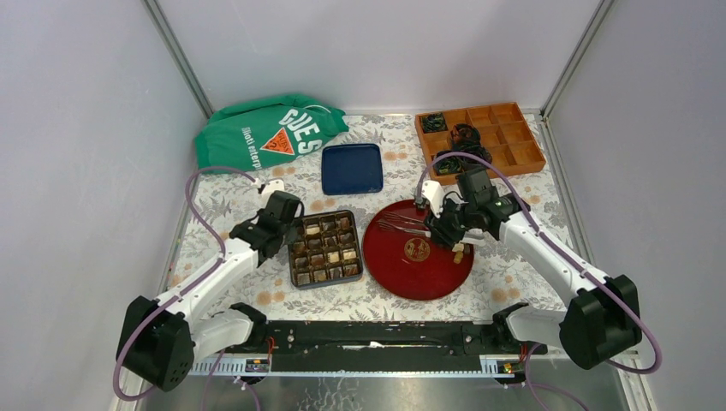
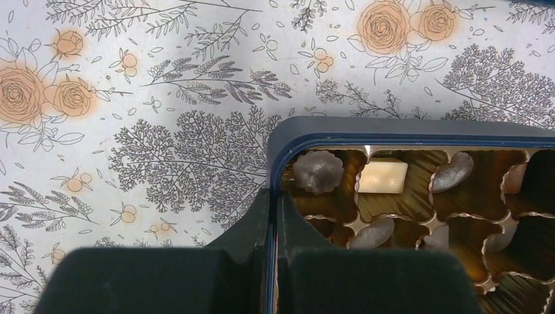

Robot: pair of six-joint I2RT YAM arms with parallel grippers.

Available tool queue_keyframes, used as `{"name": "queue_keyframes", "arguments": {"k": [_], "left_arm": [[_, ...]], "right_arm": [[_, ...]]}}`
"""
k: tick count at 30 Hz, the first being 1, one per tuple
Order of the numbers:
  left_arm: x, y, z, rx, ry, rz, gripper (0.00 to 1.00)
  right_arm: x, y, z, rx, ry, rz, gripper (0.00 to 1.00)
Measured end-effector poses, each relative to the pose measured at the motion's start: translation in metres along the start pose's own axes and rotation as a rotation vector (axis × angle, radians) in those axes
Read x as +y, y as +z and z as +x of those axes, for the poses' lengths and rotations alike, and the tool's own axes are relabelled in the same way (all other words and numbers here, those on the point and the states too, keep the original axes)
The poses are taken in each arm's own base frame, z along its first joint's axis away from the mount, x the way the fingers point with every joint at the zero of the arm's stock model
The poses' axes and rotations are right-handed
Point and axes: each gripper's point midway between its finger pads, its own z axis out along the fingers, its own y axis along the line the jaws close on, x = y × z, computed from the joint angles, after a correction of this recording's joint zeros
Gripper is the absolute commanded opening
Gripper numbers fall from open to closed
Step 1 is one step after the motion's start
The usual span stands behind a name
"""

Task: Pack the chocolate
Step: Pick up the fake chocolate from the plate.

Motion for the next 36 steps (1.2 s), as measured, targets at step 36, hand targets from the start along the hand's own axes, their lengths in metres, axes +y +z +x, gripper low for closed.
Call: {"name": "queue_keyframes", "arguments": {"k": [36], "left_arm": [[0.002,0.003,0.006,0.029,-0.003,-0.024,0.06]], "right_arm": [[-0.009,0.039,0.020,0.125,0.066,0.001,0.27]]}}
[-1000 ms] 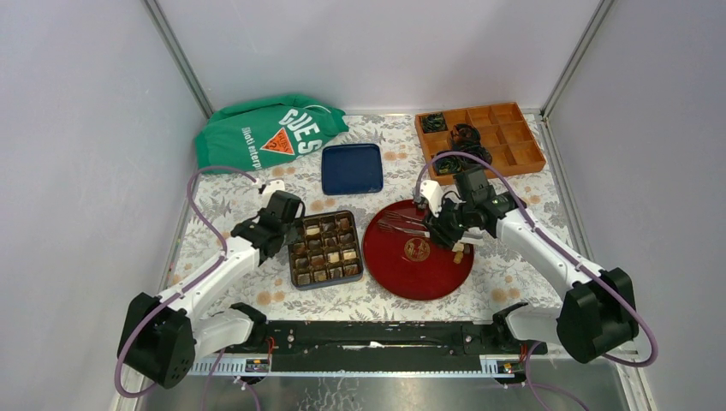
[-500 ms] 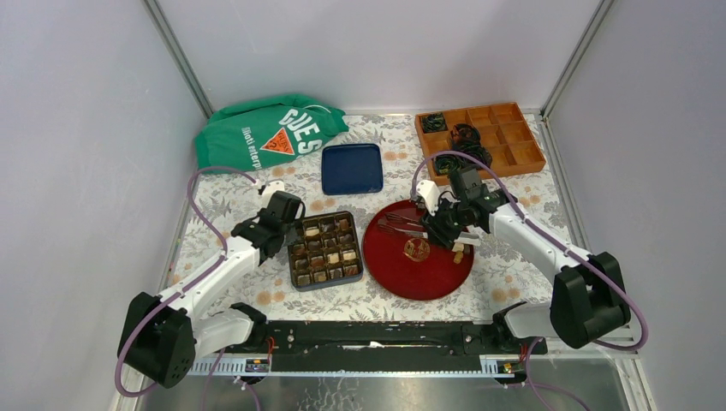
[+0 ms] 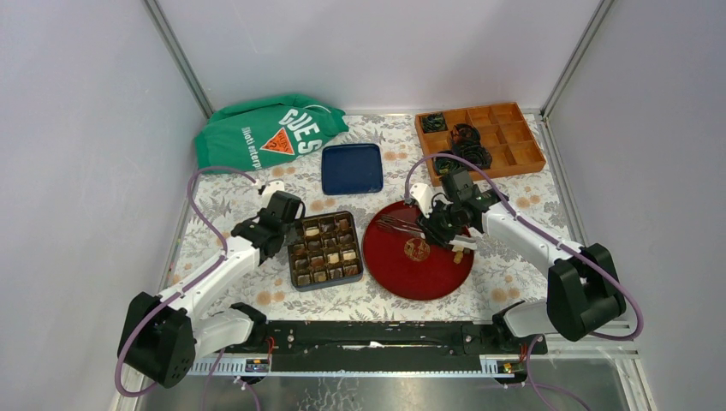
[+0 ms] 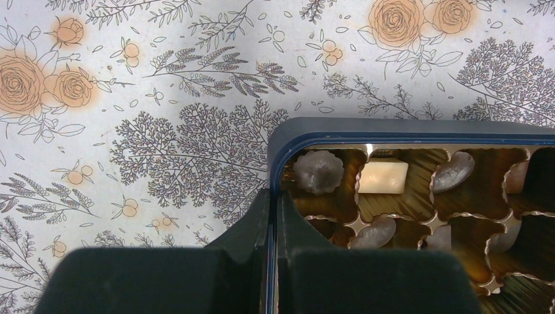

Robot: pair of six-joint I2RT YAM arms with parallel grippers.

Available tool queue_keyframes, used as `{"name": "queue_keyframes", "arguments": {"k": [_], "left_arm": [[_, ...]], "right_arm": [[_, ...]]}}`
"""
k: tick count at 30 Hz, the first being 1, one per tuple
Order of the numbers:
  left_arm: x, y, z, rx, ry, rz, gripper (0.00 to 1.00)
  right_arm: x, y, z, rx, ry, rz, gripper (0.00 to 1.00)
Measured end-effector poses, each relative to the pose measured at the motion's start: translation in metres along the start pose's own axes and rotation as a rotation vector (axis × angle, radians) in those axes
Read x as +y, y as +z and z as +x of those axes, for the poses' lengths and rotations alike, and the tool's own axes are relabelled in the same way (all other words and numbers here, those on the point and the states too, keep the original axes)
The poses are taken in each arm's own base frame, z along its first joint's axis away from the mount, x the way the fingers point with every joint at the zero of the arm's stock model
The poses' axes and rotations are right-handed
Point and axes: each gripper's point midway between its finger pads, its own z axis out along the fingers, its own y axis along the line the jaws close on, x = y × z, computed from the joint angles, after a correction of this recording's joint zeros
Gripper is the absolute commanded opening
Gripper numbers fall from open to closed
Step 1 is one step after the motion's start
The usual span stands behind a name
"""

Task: Pack the chocolate
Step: Pick up the fake chocolate from the plate.

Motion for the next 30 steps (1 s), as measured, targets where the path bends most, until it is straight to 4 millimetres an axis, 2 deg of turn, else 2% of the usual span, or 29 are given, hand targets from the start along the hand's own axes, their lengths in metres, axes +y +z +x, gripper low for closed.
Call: {"name": "queue_keyframes", "arguments": {"k": [5,7,10,14,18,22,30], "left_arm": [[0.000,0.000,0.000,0.000,-0.001,0.000,0.14],[0.000,0.000,0.000,0.000,-0.001,0.000,0.21],[0.000,0.000,0.000,0.000,0.000,-0.002,0.26],[-0.002,-0.002,-0.005,-0.012,-0.007,0.005,0.40],[0.000,-0.002,-0.009,-0.024,-0.014,-0.007,0.49],[0.002,-0.007,-0.016,-0.059,-0.029,-0.011,0.65],[0.001,-0.043,-0.051,-0.227,-0.072,0.084,0.98]], "right_arm": [[0.000,0.000,0.000,0.001,0.002,0.002,0.13],[0.000,0.000,0.000,0.001,0.002,0.002,0.10],[0.000,-0.001,0.000,-0.002,0.002,0.000,0.06],[0.003,-0.005,-0.004,-0.027,0.006,-0.013,0.05],[0.007,-0.015,-0.009,-0.070,0.012,-0.031,0.04],[0.010,-0.026,-0.016,-0.126,0.013,-0.049,0.04],[0.029,-0.048,-0.029,-0.238,-0.041,-0.128,0.04]]}}
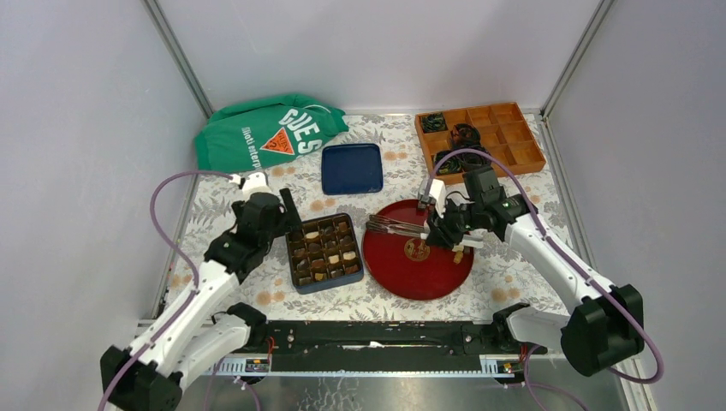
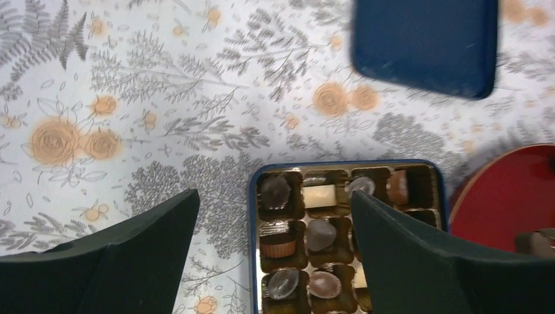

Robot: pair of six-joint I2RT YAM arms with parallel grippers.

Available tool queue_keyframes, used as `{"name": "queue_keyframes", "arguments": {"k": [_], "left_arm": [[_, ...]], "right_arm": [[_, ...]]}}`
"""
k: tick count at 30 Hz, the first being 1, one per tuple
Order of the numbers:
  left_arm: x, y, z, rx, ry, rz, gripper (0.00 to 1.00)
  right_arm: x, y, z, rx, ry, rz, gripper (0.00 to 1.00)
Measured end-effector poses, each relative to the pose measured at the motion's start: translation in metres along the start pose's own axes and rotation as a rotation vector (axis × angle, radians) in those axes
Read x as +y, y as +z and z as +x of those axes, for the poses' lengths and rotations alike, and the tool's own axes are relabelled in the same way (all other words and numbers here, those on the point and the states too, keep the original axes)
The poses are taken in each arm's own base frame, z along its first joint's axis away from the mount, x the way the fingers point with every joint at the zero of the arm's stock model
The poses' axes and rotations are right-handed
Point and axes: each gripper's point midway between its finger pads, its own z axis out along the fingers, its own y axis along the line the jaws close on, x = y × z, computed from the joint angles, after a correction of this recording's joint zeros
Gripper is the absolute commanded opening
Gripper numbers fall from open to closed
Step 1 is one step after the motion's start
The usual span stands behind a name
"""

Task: Pack the chocolate
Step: Pick up the fake chocolate from the plate, then place the fake chocolate in the packing box.

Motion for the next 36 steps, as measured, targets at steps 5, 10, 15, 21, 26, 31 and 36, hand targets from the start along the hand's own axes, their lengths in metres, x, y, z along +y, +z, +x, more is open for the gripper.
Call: {"name": "queue_keyframes", "arguments": {"k": [5,10,15,21,26,31,36], "left_arm": [[-0.012,-0.028,-0.030,-0.139,-0.023,0.137,0.99],[-0.022,-0.055,-0.046,-0.264,-0.013,0.286,0.99],[-0.028,-0.065,-0.052,-0.311,0.006,0.350,0.99],[-0.030,-0.066,-0.052,-0.312,0.023,0.359,0.99],[-0.025,-0.072,-0.058,-0.346,0.009,0.351,0.99],[-0.014,-0.085,-0.071,-0.422,-0.030,0.330,0.99],[-0.006,-0.090,-0.077,-0.460,-0.053,0.301,0.99]], "right_arm": [[0.012,-0.003,-0.005,-0.036,-0.028,-0.053,0.03],[0.022,-0.003,-0.006,-0.052,-0.043,-0.107,0.03],[0.030,-0.003,-0.009,-0.072,-0.076,-0.147,0.03],[0.043,-0.002,-0.026,-0.071,-0.207,-0.205,0.03],[0.059,0.014,-0.051,-0.061,-0.368,-0.272,0.04],[0.077,0.037,-0.066,-0.010,-0.487,-0.339,0.04],[0.090,0.060,-0.087,0.034,-0.573,-0.363,0.04]]}}
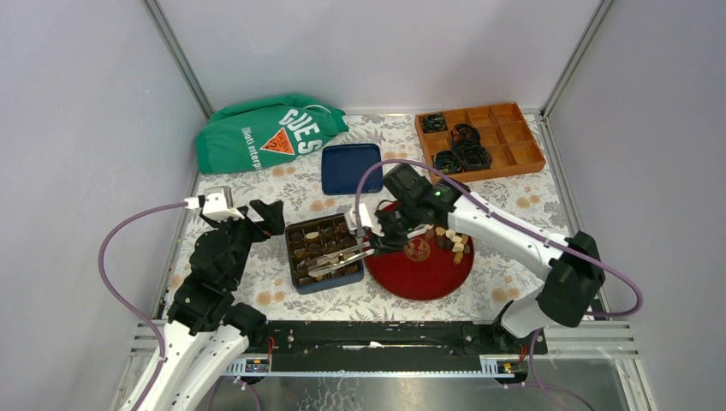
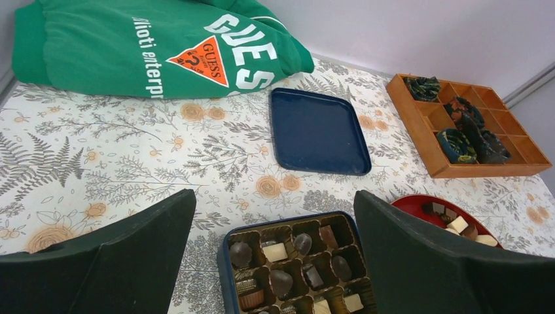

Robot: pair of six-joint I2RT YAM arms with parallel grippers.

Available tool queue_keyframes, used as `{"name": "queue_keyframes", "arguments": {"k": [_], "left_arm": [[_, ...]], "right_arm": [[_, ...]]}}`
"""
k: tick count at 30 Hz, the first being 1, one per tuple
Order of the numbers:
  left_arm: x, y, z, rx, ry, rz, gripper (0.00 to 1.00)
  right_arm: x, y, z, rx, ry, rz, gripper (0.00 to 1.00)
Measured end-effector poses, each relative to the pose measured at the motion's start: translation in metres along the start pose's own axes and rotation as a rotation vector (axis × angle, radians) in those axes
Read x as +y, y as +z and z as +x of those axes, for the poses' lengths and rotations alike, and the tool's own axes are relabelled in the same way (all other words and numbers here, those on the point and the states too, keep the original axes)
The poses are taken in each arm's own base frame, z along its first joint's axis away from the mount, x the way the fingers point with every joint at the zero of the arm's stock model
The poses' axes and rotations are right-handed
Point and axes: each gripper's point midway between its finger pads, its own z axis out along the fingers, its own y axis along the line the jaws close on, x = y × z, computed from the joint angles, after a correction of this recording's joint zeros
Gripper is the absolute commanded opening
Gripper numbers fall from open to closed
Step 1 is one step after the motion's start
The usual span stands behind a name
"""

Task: Pack the chocolate
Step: Place the fake chocolate in the packing box.

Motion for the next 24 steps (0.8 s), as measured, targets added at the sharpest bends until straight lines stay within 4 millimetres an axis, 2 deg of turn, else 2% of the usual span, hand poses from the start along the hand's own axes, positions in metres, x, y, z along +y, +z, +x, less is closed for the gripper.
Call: {"name": "queue_keyframes", "arguments": {"k": [7,17,24], "left_arm": [[0.006,-0.002,-0.003,-0.020,-0.004,-0.029,0.99],[0.008,-0.003,-0.006,-0.034,-0.009,-0.040,0.99],[0.009,-0.003,-0.006,-0.035,-0.010,-0.040,0.99]], "right_arm": [[-0.010,0.027,-0.022,0.058,-0.033,0.005,0.06],[-0.015,0.049,-0.004,0.146,0.040,0.016,0.11],[-0.016,0.052,-0.006,0.150,0.059,0.022,0.13]]}}
